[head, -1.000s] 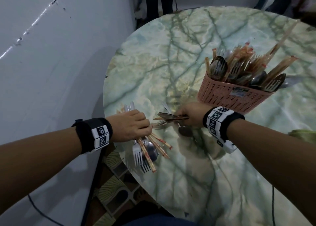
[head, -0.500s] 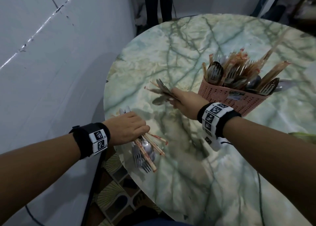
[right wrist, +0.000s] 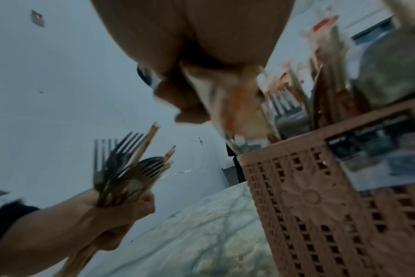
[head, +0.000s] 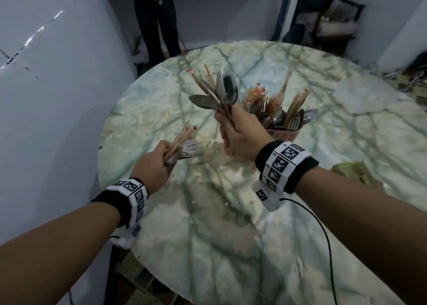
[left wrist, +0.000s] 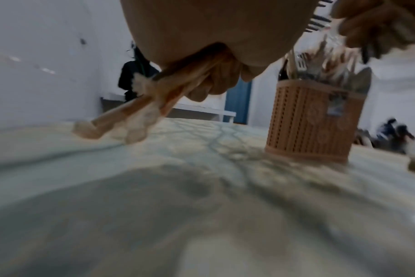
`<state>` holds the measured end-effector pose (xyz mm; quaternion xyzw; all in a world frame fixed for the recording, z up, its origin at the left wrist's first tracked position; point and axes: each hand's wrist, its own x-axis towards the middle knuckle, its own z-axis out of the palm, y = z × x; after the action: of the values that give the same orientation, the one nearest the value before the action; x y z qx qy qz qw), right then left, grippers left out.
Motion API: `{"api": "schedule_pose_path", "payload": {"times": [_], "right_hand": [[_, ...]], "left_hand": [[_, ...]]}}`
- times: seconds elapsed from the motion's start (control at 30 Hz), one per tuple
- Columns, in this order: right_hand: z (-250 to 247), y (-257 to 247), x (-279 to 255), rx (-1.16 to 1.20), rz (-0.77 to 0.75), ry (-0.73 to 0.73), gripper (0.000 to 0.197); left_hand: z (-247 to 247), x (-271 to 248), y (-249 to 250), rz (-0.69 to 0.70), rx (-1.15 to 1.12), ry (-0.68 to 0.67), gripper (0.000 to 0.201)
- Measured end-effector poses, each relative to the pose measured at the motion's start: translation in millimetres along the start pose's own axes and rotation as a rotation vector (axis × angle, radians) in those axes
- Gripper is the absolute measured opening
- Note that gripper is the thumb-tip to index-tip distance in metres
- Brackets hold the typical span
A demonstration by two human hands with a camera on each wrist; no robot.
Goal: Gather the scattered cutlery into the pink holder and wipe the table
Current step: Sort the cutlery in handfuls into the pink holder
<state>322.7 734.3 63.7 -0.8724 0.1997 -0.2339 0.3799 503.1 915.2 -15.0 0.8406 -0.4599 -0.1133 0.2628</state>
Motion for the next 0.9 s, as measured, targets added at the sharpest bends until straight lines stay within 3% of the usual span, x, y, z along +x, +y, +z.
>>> {"api": "schedule_pose_path", "payload": {"times": [0.13, 0.27, 0.37, 0.53, 0.67, 0.8, 0.9], "right_hand": [[-23.7, 1.9, -15.8, 0.016, 0.053, 0.183, 0.037], [-44.8, 17.4, -34.1, 0.066, 0.057, 0.310, 0.047], [-59.0, 31.6, -42.6, 0.083, 0.061, 0.367, 0.052], [-85.9, 58.4, -44.4, 0.079, 0.135, 0.473, 0.045], [-104.2, 77.4, -38.6, 0.131, 0.213, 0.512, 0.021], [-114.2, 82.7, -24.7, 0.134, 0.237, 0.574, 0.044], [-121.8, 90.2, -17.8, 0.126, 0.239, 0.583, 0.026]], "left_hand": [[22.3, 29.0, 32.0, -0.091, -0.276, 0.148, 0.037], [48.8, 58.8, 80.1, -0.296, -0.677, 0.229, 0.028], [59.6, 75.6, 114.9, -0.421, -0.826, 0.205, 0.029], [76.4, 89.5, 133.5, -0.470, -0.804, 0.197, 0.015], [79.6, 97.2, 135.3, -0.442, -0.726, 0.194, 0.010], [77.2, 105.2, 138.9, -0.389, -0.659, 0.213, 0.008], [74.3, 112.0, 133.1, -0.371, -0.635, 0.199, 0.010]]}}
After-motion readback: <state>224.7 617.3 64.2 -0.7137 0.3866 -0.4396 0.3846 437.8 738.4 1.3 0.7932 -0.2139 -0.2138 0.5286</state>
